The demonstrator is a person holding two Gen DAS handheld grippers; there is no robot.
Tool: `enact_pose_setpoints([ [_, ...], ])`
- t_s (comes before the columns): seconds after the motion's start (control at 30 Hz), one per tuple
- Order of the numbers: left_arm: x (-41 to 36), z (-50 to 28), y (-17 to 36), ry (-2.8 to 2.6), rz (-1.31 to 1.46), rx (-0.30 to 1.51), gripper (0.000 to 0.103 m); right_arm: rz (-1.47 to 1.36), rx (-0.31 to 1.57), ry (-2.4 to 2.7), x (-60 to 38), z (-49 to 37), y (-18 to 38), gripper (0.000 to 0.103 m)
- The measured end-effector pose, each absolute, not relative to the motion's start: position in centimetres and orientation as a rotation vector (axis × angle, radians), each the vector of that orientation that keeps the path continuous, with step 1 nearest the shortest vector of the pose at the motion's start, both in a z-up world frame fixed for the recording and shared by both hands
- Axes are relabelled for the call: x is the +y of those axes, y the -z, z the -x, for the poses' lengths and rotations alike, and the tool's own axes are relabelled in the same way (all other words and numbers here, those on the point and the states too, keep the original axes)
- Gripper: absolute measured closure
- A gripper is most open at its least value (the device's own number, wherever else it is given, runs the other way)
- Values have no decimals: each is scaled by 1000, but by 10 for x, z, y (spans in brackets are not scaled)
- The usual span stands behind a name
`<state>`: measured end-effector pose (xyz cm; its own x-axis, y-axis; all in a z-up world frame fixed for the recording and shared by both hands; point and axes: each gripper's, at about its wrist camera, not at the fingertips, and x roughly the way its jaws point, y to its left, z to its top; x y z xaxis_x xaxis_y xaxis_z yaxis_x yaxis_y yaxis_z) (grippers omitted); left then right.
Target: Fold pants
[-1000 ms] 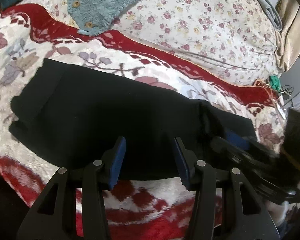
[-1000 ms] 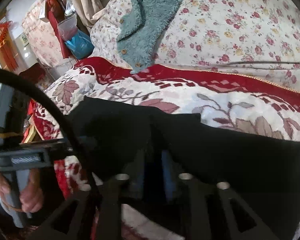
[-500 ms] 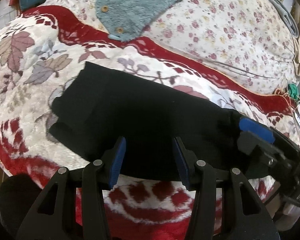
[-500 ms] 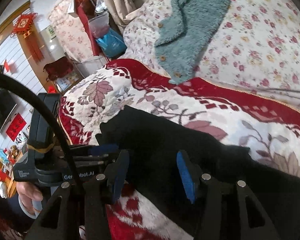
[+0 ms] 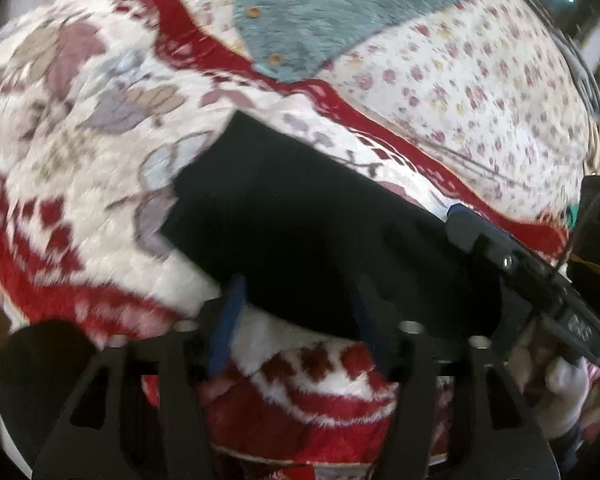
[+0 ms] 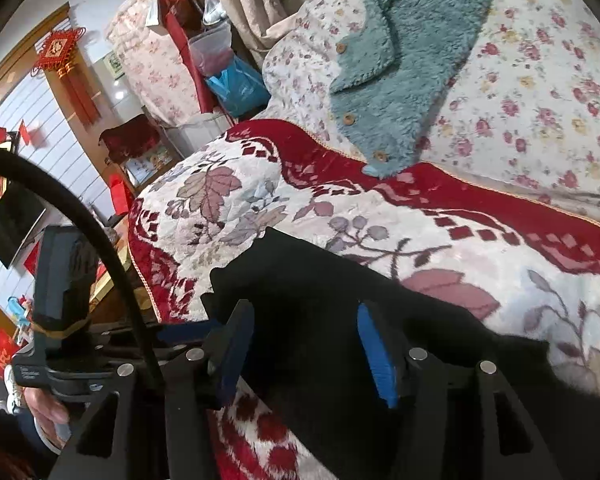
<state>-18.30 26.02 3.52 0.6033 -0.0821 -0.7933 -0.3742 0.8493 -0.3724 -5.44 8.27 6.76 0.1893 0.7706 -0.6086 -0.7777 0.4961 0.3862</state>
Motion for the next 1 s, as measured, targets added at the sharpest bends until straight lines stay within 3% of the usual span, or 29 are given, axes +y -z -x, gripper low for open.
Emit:
enact_pose_setpoints([
  [0.03, 267, 191, -34, -186, 592, 905, 32, 19, 848, -1097, 88, 52, -68, 50],
  [0.27, 299, 208, -17, -248, 754, 897, 32, 127, 861, -1167, 141, 36, -68, 45],
  [0.9, 300, 176, -1, -319, 703, 862, 32, 388, 1043, -1299, 267, -9, -18, 44],
  [0.93, 301, 175, 1, -316, 707, 851, 32, 384, 1024, -1310, 269, -9, -17, 48],
  [1.0, 304, 174, 3, -299, 715, 815, 36, 366, 1008, -1325, 270, -9, -15, 82],
])
